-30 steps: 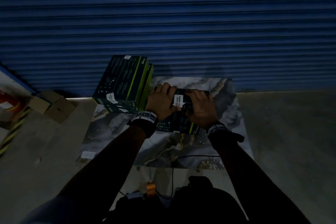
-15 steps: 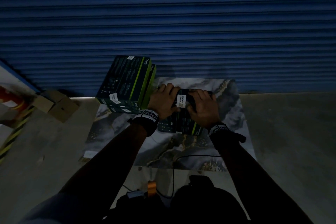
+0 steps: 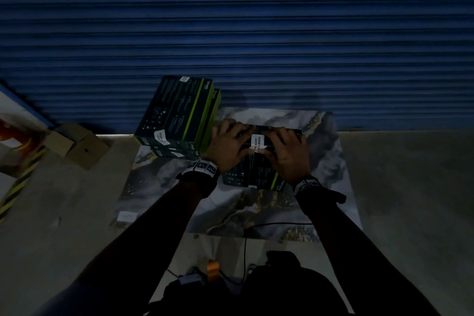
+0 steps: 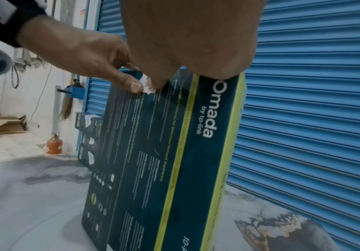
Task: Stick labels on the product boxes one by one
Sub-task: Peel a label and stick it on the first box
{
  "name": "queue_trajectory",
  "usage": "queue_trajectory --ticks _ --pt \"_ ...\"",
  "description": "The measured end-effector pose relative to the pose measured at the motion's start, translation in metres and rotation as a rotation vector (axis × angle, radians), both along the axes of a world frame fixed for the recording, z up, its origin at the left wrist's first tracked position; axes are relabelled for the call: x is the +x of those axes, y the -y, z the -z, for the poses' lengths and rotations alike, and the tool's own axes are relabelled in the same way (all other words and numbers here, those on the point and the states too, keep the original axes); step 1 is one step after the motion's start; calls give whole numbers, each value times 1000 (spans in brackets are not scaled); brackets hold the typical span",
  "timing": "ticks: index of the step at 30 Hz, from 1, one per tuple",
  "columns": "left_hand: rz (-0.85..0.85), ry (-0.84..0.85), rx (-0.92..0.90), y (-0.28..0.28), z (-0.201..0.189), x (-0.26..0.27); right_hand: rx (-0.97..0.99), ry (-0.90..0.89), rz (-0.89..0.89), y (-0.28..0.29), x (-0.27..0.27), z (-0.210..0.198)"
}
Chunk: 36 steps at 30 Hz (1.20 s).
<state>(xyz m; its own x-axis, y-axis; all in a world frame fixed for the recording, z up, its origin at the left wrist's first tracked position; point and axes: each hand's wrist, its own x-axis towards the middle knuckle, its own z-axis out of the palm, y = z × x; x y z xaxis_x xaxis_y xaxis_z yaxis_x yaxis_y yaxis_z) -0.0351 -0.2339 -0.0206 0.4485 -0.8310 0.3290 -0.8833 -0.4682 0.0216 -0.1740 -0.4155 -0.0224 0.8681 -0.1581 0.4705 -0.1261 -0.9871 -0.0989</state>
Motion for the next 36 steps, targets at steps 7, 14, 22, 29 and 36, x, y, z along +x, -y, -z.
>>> queue_trajectory --ticks 7,14,22,29,36 --pt "135 -22 -70 -3 18 3 -5 73 -37 0 -1 9" --pt "130 73 -142 -5 23 -5 -14 145 -5 -7 -3 15" --pt "139 43 -127 -5 16 -3 3 122 -30 -3 -1 20" --pt "120 39 -194 -4 16 -9 -25 165 -31 -2 0 21" --pt "142 53 -101 -7 15 0 -74 82 -53 2 -1 20"
